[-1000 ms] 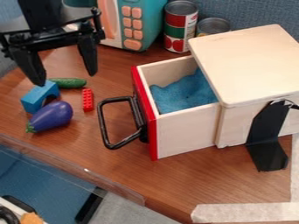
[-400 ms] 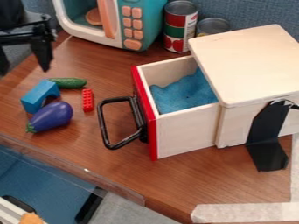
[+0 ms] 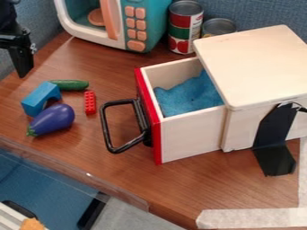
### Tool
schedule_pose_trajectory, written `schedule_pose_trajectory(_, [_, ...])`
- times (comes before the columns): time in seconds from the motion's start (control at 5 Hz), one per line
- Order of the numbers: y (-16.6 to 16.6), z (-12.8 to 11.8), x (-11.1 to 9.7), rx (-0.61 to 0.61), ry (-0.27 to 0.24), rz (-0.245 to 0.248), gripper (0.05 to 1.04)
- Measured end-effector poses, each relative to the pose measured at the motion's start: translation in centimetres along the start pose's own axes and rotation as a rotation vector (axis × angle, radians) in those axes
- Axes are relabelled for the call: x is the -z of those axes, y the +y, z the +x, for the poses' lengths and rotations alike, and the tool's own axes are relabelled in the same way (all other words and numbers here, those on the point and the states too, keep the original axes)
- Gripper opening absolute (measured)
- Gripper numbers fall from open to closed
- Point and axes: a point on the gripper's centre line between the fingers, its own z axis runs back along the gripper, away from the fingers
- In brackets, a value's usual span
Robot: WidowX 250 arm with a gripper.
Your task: Move the blue object inside the drawer
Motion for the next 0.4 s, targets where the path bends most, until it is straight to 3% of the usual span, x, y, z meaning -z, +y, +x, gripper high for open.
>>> schedule_pose_trajectory(0.4, [0.8, 1.1, 2.5, -0.013, -0.022, 0.01, 0.999])
